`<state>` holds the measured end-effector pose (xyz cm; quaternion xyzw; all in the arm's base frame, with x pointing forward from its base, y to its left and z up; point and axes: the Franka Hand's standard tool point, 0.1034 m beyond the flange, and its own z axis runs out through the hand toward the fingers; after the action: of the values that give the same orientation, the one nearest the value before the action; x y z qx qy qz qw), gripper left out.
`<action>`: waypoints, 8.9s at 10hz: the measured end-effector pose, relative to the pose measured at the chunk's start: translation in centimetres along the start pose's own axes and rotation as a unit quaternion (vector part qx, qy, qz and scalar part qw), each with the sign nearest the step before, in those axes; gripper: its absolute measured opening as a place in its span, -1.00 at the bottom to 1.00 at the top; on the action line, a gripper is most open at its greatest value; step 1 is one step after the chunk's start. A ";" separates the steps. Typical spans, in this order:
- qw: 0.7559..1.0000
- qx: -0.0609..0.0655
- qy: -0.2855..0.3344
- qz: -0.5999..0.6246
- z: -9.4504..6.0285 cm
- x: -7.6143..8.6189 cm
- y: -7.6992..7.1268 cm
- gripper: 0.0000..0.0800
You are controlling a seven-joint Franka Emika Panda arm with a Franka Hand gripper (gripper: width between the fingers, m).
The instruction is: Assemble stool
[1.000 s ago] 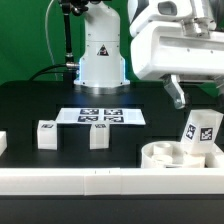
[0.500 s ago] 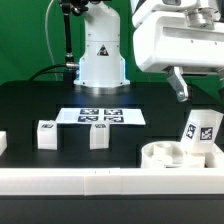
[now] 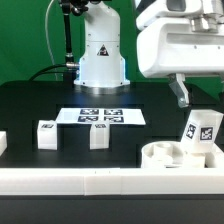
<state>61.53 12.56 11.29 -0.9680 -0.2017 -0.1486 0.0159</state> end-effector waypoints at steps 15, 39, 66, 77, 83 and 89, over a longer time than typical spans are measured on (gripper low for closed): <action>0.941 0.018 -0.057 -0.333 1.4 -0.8 0.3 0.62; 0.911 0.010 -0.084 -0.404 2.9 -2.4 1.7 -0.16; 0.708 0.004 -0.065 0.703 3.3 -2.2 -0.9 -0.16; 0.568 0.021 -0.058 0.820 1.8 -1.1 -0.8 0.49; 0.686 0.026 -0.086 0.722 0.8 -0.5 -2.2 0.62; 0.887 0.028 -0.097 0.450 0.4 -0.1 -2.3 0.62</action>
Offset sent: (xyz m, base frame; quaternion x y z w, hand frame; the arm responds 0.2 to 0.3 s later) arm 0.0000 0.0000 0.0000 0.0000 -0.1296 0.0000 0.9916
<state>60.67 14.63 10.77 -0.9637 0.2507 -0.0247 0.0885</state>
